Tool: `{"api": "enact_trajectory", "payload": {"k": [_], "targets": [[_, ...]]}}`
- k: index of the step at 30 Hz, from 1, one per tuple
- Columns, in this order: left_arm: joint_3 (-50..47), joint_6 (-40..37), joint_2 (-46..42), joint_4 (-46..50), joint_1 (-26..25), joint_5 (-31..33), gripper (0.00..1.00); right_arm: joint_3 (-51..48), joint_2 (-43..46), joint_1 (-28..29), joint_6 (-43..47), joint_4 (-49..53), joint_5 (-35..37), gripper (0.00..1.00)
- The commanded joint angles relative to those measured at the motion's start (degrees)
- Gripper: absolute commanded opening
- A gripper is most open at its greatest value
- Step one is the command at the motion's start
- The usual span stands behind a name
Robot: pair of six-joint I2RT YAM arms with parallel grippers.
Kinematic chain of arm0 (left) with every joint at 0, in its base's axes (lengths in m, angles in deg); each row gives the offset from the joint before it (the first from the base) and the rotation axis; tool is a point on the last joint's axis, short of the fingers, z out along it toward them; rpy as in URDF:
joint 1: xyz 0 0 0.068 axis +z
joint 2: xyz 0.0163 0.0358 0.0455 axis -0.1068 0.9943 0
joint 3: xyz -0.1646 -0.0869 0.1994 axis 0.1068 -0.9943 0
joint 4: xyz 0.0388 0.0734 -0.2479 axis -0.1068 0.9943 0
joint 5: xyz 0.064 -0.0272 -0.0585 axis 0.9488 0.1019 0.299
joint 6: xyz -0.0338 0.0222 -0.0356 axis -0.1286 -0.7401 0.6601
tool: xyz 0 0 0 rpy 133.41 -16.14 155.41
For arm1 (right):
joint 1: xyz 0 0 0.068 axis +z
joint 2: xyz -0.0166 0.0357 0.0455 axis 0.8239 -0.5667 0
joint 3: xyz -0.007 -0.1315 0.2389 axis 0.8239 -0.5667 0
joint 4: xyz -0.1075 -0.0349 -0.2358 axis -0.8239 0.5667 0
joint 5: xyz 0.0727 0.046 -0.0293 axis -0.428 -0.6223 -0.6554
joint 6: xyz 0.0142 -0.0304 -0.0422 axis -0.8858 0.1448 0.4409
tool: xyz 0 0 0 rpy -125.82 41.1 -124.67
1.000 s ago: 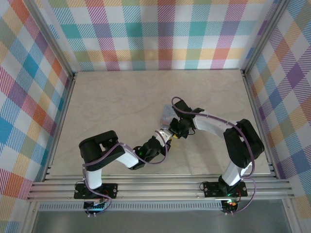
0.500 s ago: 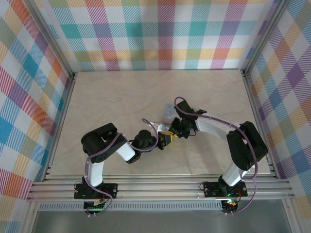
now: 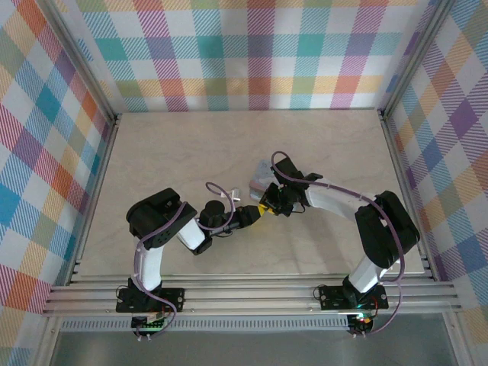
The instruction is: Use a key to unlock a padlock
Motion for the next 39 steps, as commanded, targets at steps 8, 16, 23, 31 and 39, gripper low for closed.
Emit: {"api": "enact_trajectory", "payload": {"k": [8,16,23,31,39], "targets": [[-1.48,6.11,-1.75,0.18,2.13,2.05,0.33,-1.05,1.65,0.45,-1.77,0.54,-0.13,0.0],[0.35,7.17,-1.19,-0.07,2.13,-0.42,0.21,-1.05,1.03,0.45,-2.04,-0.43,-0.02,0.0],[2.13,8.29,-0.53,-0.12,1.74,-1.78,0.05,-1.35,0.71,0.43,-2.91,-1.62,-0.28,0.0],[3.59,3.83,0.5,-0.14,-1.18,-0.4,0.0,0.04,-0.85,0.38,-6.32,-4.86,-3.1,0.0],[1.52,-30.97,-3.05,5.53,-11.0,12.75,0.0,-0.4,-0.93,-0.5,-8.33,-4.46,-9.23,0.0]]}}
